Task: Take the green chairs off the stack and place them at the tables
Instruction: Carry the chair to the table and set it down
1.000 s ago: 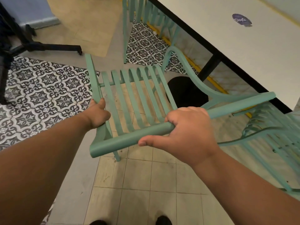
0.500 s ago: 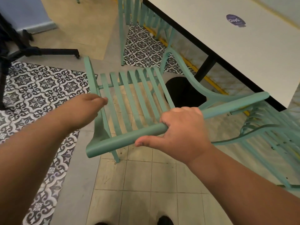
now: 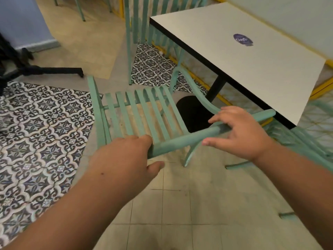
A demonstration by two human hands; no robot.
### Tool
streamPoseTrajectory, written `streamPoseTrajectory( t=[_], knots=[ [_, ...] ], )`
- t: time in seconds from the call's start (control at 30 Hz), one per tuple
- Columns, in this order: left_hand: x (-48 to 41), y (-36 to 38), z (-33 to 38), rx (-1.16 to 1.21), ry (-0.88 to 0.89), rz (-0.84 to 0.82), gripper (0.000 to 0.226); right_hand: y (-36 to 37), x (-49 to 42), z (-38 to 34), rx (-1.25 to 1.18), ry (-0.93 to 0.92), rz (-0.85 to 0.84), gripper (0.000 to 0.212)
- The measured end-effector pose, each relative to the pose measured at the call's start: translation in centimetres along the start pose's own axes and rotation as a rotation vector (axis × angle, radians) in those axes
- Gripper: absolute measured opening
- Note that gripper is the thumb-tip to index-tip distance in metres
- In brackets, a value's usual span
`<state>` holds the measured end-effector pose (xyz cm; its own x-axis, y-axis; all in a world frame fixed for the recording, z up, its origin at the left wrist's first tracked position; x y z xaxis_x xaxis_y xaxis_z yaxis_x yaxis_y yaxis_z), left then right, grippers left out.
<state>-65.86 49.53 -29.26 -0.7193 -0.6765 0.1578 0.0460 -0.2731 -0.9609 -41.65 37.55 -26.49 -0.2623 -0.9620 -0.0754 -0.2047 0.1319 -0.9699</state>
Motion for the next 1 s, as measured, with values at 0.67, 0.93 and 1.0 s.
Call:
streamPoseTrajectory(
  t=[0.67, 0.93, 1.0],
  knots=[
    [0.2, -0.2, -1.7, -0.180, 0.113, 0.223, 0.056, 1.4, 1.4, 2.1, 0.211, 0.193, 0.021, 0.101],
    [0.4, -0.5, -4.2, -0.195, 0.172, 0.180, 0.053, 1.9, 2.4, -0.2, 0.198, 0.245, 0.031, 0.093],
    [0.4, -0.5, -5.1, -0.161, 0.190, 0.175, 0.053, 2.1, 2.6, -0.9, 0.182, 0.261, 0.031, 0.092]
  ],
)
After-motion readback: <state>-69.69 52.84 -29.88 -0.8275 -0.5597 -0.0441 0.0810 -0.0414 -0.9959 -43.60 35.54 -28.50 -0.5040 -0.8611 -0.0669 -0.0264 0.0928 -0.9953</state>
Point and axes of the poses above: each hand's wrist, its own x-axis away from the middle knuckle, its own y-axis out of the palm, z = x × y, the point moved 6 cm from there along -x, towards the middle knuckle, and after that the axes turned 6 degrees about -y, right-handed, at the moved point
